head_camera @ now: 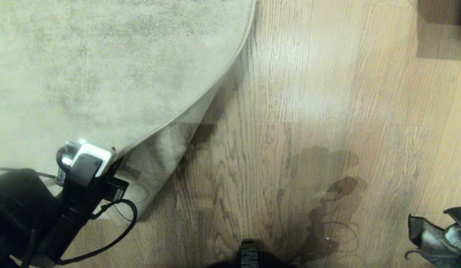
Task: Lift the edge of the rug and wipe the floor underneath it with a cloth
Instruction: Lay down the carpet
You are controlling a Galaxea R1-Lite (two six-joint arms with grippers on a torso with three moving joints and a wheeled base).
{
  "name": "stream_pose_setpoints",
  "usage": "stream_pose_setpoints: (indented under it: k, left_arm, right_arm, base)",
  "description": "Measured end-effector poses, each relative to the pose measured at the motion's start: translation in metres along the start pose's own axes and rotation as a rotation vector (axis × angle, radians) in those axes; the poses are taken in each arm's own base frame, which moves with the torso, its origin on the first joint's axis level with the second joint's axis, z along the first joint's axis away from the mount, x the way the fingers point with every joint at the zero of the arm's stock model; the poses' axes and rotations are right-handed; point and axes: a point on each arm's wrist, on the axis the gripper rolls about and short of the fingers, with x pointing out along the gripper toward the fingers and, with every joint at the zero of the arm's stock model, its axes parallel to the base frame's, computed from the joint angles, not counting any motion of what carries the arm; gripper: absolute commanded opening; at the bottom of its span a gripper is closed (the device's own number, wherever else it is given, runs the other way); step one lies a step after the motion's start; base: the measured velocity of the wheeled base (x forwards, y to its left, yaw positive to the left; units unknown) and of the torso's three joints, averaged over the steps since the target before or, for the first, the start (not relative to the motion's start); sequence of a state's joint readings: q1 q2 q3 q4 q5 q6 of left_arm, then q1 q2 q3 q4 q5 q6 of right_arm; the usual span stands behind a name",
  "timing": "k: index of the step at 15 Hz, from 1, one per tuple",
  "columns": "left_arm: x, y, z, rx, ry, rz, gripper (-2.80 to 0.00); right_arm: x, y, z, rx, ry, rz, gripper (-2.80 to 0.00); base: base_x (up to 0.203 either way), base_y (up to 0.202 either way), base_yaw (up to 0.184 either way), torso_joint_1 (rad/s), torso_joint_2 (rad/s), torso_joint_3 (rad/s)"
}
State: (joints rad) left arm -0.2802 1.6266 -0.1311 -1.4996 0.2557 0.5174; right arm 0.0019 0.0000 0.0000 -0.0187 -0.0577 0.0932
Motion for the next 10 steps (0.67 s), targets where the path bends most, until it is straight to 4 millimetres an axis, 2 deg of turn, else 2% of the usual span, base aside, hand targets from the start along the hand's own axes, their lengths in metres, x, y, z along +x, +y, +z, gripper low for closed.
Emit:
stream_pose_setpoints:
  k: [6,7,10]
  left_arm:
    - [-0.0004,-0.0015,-0.0001,-0.001,0.000,-0.008,-2.80]
    - [0.0000,-0.0014,0.0004,-0.002,-0.002,-0.006,0.00]
    - [0.0000,-0.0017,0.0001,-0.002,-0.002,-0.009,0.00]
  right_arm:
    - [0.0000,0.0000,0.0000,-0.001,0.000,0.000,-2.80]
    - [0.0000,0.0000,0.0000,0.000,0.000,0.000,-2.80]
    - [0.0000,0.0000,0.0000,0.000,0.000,0.000,-2.80]
  base:
    - [0.000,0.000,0.000,0.000,0.00,0.000]
    - [0.000,0.000,0.000,0.000,0.00,0.000]
    - [0.000,0.000,0.000,0.000,0.00,0.000]
